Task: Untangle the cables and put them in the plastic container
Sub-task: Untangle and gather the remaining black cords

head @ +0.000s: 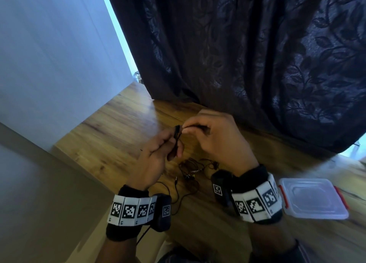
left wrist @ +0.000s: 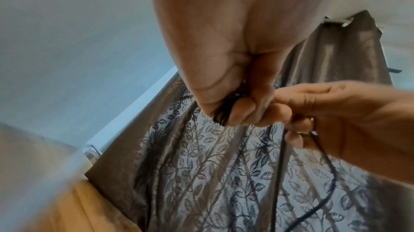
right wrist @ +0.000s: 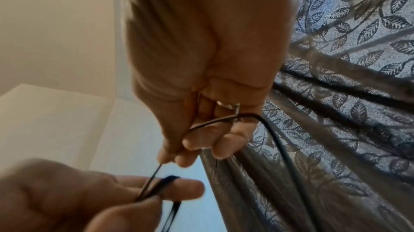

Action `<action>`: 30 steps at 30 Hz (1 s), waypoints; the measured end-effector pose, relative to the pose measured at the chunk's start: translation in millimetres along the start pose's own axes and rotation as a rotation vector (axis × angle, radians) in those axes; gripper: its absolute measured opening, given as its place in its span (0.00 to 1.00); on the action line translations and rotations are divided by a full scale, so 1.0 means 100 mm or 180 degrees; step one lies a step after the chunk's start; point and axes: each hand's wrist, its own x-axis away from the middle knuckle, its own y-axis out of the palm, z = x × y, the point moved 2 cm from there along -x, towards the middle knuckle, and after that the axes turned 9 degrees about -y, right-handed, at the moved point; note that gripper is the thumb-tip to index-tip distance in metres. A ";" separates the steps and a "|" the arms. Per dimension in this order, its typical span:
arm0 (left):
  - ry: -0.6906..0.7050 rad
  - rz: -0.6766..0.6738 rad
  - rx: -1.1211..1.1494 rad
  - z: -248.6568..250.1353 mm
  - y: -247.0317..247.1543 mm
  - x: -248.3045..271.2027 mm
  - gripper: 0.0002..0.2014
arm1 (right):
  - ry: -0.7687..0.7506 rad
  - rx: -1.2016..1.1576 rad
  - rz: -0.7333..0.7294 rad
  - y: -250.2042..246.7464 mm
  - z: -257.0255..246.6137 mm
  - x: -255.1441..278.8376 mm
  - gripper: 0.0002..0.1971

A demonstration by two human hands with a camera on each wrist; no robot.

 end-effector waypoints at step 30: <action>0.0109 -0.0034 -0.0117 0.07 0.02 -0.02 0.14 | -0.0057 0.0112 -0.0183 -0.02 -0.01 -0.06 0.02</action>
